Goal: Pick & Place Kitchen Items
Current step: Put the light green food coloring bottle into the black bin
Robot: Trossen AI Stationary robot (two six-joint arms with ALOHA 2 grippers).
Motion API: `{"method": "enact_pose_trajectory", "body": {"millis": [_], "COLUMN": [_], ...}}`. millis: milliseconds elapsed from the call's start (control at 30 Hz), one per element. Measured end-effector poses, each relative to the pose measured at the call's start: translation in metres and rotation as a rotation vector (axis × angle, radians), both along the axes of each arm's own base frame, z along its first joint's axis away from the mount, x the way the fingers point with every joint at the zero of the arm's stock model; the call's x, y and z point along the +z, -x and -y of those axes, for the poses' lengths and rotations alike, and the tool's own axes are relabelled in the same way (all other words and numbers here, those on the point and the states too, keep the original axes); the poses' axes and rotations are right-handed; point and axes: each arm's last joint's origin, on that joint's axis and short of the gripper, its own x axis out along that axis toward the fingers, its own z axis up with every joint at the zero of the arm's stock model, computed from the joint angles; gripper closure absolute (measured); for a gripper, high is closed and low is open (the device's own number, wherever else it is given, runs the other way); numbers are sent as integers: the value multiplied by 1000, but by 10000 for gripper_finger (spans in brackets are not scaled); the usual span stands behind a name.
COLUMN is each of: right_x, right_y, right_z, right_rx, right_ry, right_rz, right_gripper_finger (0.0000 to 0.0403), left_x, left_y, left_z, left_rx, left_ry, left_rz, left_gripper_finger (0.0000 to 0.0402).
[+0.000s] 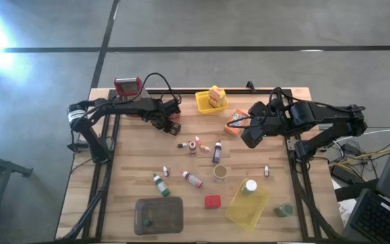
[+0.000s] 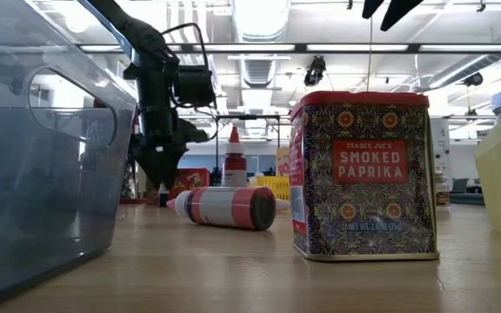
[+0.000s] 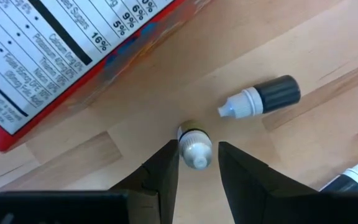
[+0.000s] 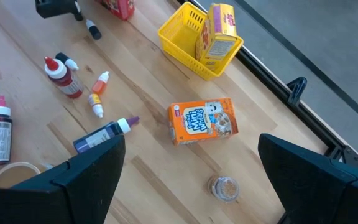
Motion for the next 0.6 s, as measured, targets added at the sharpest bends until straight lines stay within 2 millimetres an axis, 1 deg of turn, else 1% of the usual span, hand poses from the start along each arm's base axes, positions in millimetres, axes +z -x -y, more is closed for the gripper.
{"method": "enact_pose_trajectory", "body": {"millis": [167, 433, 600], "right_x": [0, 0, 0], "right_y": [0, 0, 0], "right_z": [0, 0, 0], "right_rx": [0, 0, 0], "right_ry": [0, -1, -1], "right_rz": [2, 3, 6], "right_gripper_finger": [39, 39, 39], "left_x": [0, 0, 0], "left_y": [0, 0, 0], "left_z": [-1, -2, -2], "left_rx": [-11, -9, -36], "left_ry": [-20, -28, -33], "left_rz": [-6, -10, -15], "left_gripper_finger": [286, 331, 338]}}
